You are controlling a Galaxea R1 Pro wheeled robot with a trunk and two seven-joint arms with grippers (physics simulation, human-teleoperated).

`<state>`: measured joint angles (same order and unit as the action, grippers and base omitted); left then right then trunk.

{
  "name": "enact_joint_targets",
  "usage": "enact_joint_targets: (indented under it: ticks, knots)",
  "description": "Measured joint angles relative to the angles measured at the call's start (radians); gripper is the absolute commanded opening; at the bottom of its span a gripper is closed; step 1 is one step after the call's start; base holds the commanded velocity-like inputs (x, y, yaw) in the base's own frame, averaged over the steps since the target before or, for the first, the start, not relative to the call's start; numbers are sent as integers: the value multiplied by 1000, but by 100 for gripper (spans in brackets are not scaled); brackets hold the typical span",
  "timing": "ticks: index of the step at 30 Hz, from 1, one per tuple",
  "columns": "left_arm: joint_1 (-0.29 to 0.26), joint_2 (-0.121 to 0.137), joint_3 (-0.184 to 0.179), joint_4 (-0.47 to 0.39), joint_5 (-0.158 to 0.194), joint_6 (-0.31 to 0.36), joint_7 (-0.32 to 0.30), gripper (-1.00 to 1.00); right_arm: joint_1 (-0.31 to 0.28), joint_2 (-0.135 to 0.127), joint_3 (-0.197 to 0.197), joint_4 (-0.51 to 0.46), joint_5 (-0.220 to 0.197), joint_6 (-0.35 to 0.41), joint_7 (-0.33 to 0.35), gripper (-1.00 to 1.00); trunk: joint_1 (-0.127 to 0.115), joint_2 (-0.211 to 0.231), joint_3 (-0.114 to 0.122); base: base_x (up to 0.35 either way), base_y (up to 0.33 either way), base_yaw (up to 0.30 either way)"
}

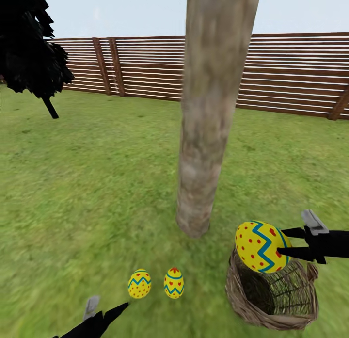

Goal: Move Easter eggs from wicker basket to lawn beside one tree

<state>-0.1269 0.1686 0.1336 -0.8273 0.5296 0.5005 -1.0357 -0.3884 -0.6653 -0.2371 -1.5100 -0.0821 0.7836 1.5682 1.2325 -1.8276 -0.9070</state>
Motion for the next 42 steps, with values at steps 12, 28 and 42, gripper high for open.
enact_joint_targets:
  ticks: [12,28,42]
  knots:
    - [0,0,0,0,1,0,1,100,1,72,12,-33,32,23,0,-100,0,0,0,-35,294,0]
    - [0,0,0,0,0,0,0,100,1,196,18,-32,229,15,-7,-100,0,0,0,0,305,0]
    - [0,0,0,0,-1,0,0,100,1,466,-38,189,643,-196,-473,-100,0,0,0,0,96,0]
